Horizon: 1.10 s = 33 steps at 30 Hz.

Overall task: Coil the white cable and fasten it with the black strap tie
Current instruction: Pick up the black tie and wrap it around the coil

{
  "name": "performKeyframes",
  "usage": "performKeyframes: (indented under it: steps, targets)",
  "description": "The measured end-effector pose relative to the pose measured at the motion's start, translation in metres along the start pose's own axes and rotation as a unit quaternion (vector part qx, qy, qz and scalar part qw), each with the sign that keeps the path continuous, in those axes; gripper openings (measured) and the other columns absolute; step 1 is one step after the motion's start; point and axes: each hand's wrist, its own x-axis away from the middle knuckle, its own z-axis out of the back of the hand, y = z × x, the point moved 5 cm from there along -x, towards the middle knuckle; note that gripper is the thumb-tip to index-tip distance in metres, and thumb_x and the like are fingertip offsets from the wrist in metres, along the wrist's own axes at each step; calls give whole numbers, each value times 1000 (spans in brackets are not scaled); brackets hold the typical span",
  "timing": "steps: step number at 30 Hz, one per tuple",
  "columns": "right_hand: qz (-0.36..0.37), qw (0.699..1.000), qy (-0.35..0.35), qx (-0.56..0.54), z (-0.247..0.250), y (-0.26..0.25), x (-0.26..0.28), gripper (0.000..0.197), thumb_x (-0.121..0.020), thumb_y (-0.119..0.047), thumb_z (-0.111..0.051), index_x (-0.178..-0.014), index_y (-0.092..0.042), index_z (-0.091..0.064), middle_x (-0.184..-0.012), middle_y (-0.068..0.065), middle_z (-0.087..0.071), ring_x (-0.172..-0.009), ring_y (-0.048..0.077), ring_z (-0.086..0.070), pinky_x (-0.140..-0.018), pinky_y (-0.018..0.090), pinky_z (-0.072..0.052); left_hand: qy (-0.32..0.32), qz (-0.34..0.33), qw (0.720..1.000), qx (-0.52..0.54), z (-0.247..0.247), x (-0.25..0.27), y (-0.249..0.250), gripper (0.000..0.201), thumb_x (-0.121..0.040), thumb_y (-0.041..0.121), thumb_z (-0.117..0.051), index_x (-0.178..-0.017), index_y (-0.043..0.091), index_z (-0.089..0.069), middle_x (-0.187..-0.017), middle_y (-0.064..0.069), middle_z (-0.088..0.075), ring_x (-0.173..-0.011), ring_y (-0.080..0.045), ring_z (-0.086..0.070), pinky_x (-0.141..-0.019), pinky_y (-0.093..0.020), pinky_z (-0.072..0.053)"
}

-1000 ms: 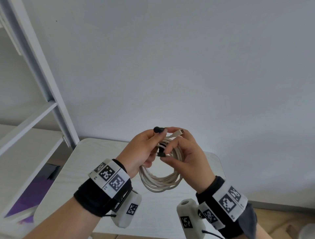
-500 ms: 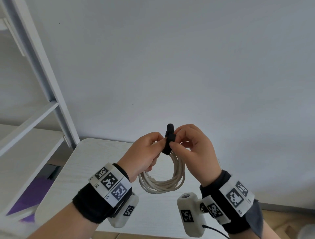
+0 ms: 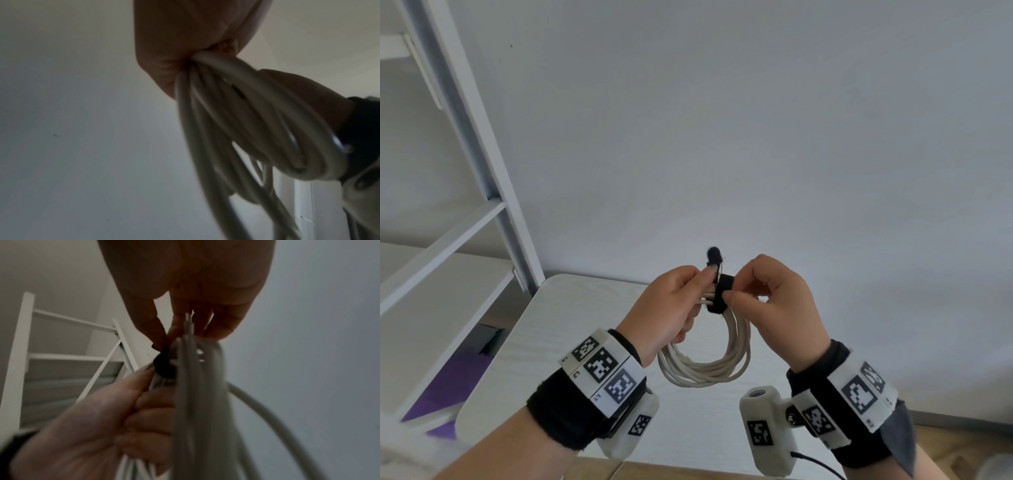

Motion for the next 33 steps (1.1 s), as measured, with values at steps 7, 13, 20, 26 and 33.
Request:
performKeyframes:
  steps: [7,13,20,26,33]
  targets:
    - [-103,990,-65,-75,-7,11,-7,16,-60,-12,-62,-51,-20,-52,-55,3,-47,-57,17,-42,-56,29,-37,15,-50,998,-25,2,7,4,38,-91,44,-46,-67,15,-38,-45,9,-26,-39,-10,-19,-38,-22,-14]
    - [-142,976,-108,-123,-10,18,-8,22,-70,2,-60,-84,-15,-60,-46,-7,-42,-41,8,-36,-46,20,-33,5,-113,989,-96,2,12,10,39,-84,52,-47,-59,23,-39,-38,12,-32,-35,-5,-26,-38,-15,-23]
    - [-119,984,-88,-100,-16,12,-1,29,-78,4,-53,-96,-19,-55,-63,-1,-53,-54,19,-49,-53,27,-43,24,-127,980,-151,6,14,13,35,-86,41,-57,-69,11,-52,-38,12,-34,-35,-4,-29,-43,-16,-26]
    - [-120,986,-79,-87,-17,9,-1,49,-73,8,-54,-107,-26,-44,-98,1,-61,-66,20,-56,-62,31,-54,1,-110,984,-139,3,18,12,32,-74,39,-72,-74,12,-55,-48,14,-53,-39,2,-41,-42,-10,-31]
    - [-111,975,-83,-173,-19,17,-1,44,-64,7,-47,-100,-19,-54,-83,4,-61,-46,10,-49,-51,22,-43,-38,-104,987,-113,0,16,14,18,-78,24,-73,-80,10,-62,-55,9,-65,-43,3,-53,-46,-8,-38]
